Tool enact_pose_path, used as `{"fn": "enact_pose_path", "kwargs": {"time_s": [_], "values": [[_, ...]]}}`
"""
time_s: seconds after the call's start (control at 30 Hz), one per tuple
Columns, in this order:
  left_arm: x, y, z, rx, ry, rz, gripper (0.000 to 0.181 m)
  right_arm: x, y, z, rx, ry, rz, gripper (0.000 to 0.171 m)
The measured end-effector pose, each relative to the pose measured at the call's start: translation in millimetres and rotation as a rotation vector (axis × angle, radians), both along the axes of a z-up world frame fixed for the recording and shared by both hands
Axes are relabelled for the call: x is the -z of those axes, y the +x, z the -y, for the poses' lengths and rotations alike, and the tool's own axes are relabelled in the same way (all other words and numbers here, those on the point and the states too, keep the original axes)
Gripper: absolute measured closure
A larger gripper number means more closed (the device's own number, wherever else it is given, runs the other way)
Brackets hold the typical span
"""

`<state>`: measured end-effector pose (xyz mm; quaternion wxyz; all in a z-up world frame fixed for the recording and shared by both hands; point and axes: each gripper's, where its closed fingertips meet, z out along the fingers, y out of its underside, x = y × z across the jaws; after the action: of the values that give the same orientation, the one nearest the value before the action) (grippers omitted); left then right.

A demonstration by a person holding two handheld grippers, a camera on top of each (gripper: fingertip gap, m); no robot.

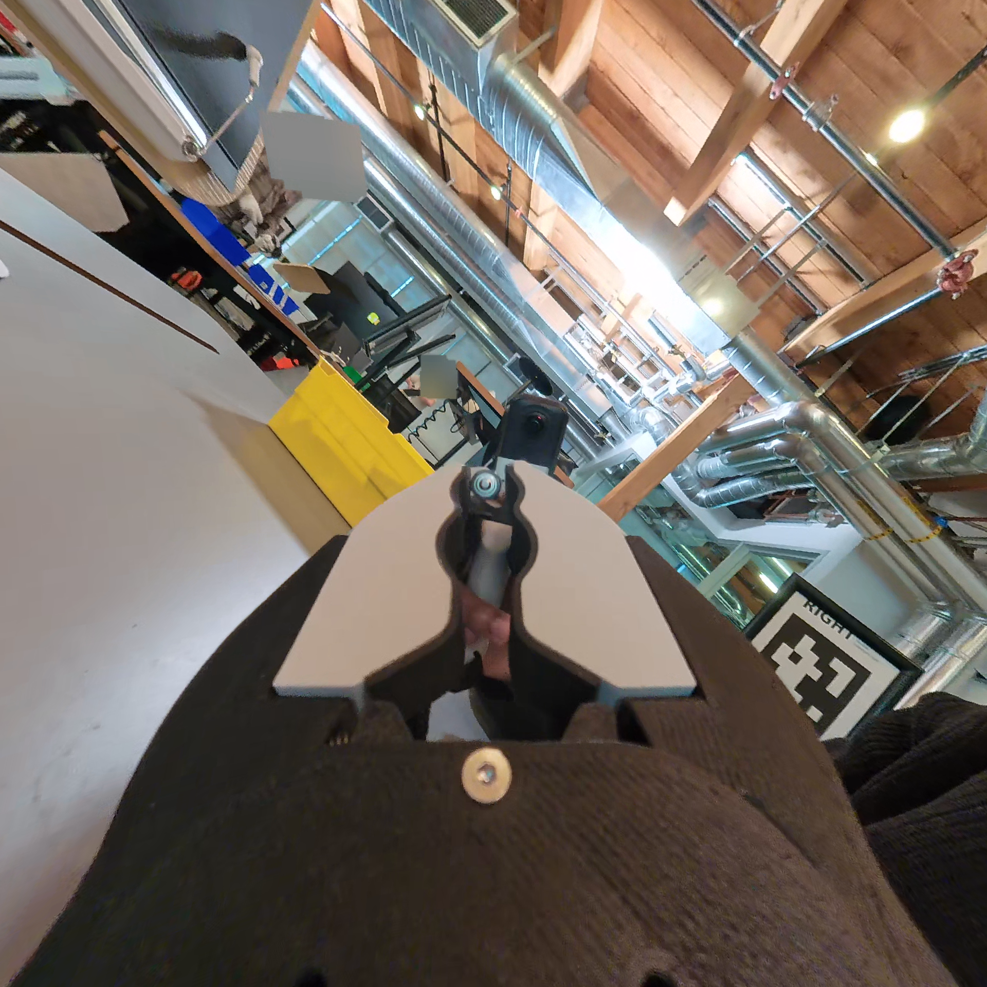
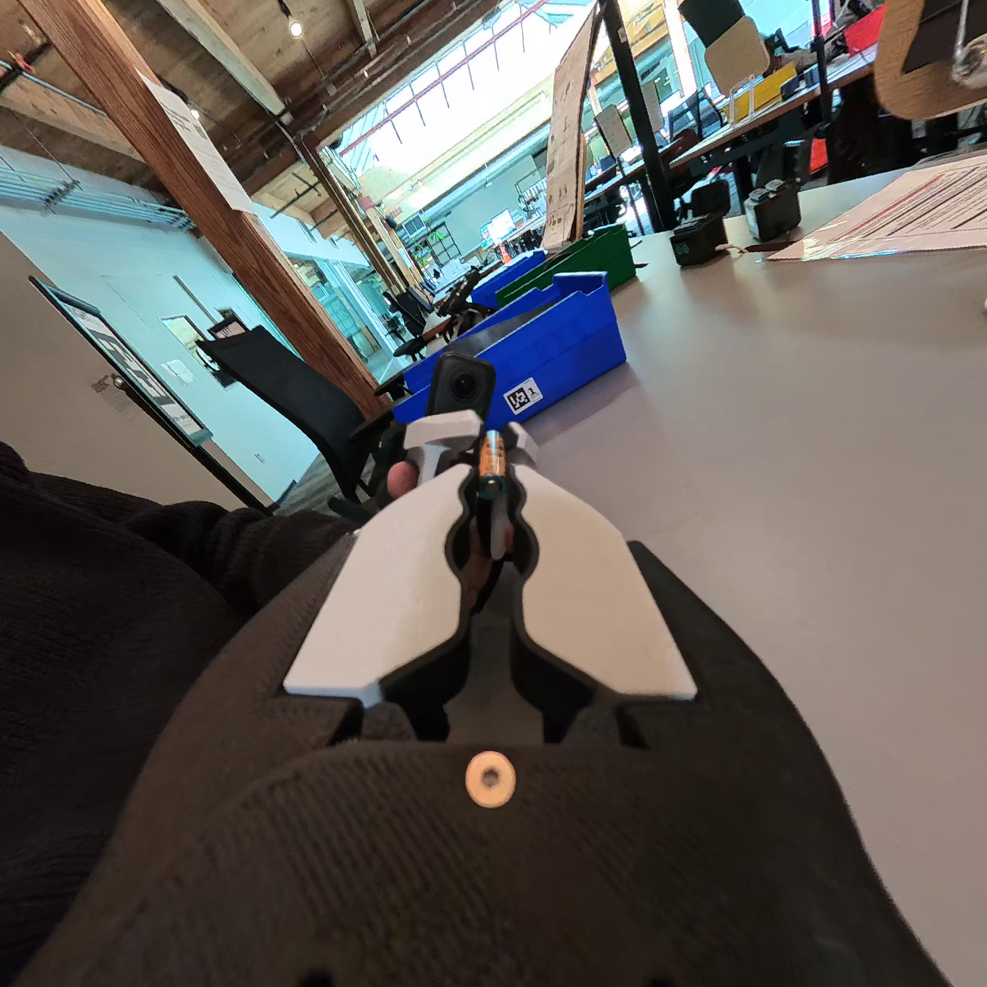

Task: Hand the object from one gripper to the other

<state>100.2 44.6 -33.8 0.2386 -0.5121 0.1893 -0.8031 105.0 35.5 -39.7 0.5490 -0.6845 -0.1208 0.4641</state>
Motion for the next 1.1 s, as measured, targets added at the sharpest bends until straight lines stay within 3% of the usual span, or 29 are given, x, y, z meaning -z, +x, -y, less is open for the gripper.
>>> {"fn": "enact_pose_path", "kwargs": {"time_s": [0.17, 0.33, 0.53, 0.77, 1.1], "values": [[-4, -4, -6, -0.028, -0.010, 0.026, 0.170, -4, -7, -3, 0.048, 0.039, 0.013, 0.161], [-8, -9, -14, -0.052, -0.066, 0.072, 0.149, -14, 7, -6, 0.145, 0.085, -0.040, 0.161], [-5, -6, -9, -0.057, -0.078, 0.073, 0.157, -18, 20, -10, 0.232, 0.099, -0.096, 0.161], [-7, -10, -13, -0.112, -0.038, 0.070, 0.161, -14, 1, -13, 0.238, 0.082, -0.188, 0.161], [-10, -12, -16, -0.147, -0.031, 0.072, 0.171, -8, -10, -14, 0.222, 0.098, -0.130, 0.161]]}}
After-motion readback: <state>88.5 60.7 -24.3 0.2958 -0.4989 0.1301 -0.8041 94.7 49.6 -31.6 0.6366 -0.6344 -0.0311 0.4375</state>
